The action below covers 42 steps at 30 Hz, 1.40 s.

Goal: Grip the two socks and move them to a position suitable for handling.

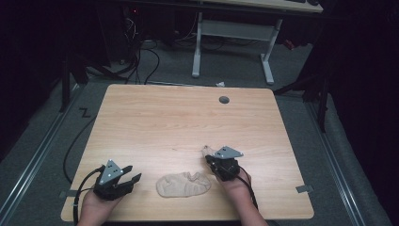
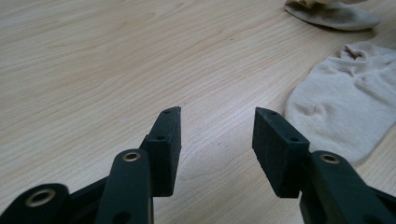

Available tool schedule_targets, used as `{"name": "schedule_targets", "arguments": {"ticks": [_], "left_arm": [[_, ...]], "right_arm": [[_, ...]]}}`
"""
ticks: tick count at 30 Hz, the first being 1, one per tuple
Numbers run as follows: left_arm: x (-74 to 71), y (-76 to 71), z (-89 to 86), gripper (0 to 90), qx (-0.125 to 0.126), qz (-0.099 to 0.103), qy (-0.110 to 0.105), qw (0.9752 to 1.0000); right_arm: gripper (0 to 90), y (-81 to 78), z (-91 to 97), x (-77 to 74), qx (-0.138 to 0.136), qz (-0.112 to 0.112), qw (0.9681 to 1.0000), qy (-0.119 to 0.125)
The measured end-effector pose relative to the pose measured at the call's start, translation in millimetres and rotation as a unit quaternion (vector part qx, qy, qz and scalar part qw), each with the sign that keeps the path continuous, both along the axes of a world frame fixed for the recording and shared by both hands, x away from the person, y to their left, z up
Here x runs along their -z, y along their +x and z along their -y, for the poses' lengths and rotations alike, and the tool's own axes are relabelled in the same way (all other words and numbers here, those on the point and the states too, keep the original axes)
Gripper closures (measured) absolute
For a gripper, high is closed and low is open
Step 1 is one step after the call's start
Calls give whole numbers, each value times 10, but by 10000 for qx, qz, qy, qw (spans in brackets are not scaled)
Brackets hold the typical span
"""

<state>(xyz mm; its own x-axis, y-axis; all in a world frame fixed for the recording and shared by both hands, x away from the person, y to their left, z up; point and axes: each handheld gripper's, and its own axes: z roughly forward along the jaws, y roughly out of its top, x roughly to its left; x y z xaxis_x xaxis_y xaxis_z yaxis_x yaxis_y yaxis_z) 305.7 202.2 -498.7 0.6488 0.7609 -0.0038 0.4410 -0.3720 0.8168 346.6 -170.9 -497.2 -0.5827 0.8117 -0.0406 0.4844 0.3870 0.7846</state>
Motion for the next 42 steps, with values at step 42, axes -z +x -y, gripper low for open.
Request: {"name": "schedule_targets", "arguments": {"ticks": [42], "left_arm": [[33, 78, 82, 520, 140, -125, 76, 9998]], "right_arm": [[884, -33, 732, 111, 893, -270, 9946, 449]]}}
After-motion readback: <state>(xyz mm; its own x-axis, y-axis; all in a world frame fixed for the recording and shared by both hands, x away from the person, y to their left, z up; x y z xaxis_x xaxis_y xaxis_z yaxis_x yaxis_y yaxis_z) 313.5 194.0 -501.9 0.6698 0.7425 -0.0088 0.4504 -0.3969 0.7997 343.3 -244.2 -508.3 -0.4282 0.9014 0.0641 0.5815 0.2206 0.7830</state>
